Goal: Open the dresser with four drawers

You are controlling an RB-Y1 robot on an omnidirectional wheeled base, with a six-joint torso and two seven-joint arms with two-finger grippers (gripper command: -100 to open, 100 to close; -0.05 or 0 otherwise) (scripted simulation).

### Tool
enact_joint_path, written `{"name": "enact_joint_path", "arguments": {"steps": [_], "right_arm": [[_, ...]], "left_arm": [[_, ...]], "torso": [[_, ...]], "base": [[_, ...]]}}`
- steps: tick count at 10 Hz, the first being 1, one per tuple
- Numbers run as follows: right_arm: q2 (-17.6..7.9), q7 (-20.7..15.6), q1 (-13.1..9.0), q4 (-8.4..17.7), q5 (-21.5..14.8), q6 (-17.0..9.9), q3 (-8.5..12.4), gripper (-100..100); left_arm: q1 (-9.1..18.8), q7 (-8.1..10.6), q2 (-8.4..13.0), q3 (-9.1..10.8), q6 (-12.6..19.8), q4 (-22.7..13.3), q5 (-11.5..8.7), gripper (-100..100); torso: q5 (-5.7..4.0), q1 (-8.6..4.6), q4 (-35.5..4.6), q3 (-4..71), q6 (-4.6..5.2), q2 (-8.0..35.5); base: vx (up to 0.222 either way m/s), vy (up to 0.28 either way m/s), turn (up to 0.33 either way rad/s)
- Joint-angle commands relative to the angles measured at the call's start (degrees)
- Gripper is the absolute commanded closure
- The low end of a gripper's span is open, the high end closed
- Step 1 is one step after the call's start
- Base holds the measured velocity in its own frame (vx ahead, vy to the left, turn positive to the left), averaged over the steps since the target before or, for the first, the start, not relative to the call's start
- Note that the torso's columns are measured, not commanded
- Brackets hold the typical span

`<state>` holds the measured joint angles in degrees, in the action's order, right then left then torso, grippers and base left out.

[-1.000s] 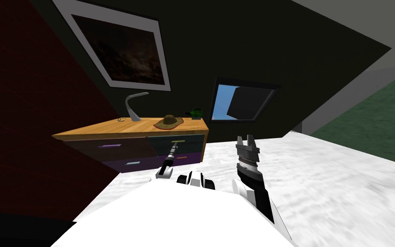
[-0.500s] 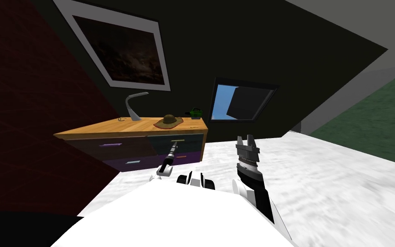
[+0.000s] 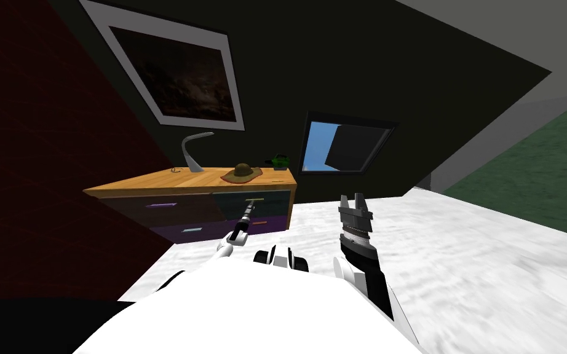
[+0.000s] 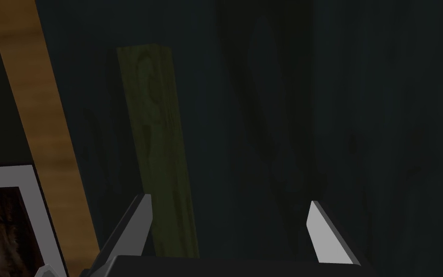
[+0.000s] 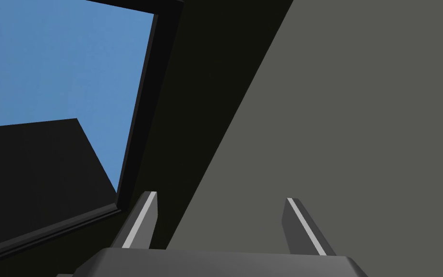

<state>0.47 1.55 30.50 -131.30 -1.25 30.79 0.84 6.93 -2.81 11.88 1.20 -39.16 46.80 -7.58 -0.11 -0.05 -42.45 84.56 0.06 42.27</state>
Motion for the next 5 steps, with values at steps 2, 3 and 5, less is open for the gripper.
{"name": "enact_joint_path", "arguments": {"steps": [2,3,5], "right_arm": [[0.0,0.0,0.01,0.0,0.0,0.0,0.0,0],[-0.01,0.0,0.01,0.0,0.0,0.0,0.01,0],[0.0,0.0,0.0,0.0,0.0,0.0,0.0,0]], "left_arm": [[1.62,0.18,0.41,-0.04,-0.88,-4.22,-0.28,-100],[4.24,0.82,2.73,-0.67,-2.54,-6.27,-2.22,-100],[5.5,0.82,2.73,-0.67,-2.54,-5.97,-2.22,-100]], "torso": [[0.12,0.11,0.18,0.08,-0.05,-0.11],[0.13,0.13,0.19,0.08,-0.06,-0.1],[0.0,0.0,0.0,-0.05,-0.07,0.08]], "base": [[0.002,-0.001,-0.006],[-0.056,-0.034,-0.013],[-0.037,-0.038,0.003]]}}
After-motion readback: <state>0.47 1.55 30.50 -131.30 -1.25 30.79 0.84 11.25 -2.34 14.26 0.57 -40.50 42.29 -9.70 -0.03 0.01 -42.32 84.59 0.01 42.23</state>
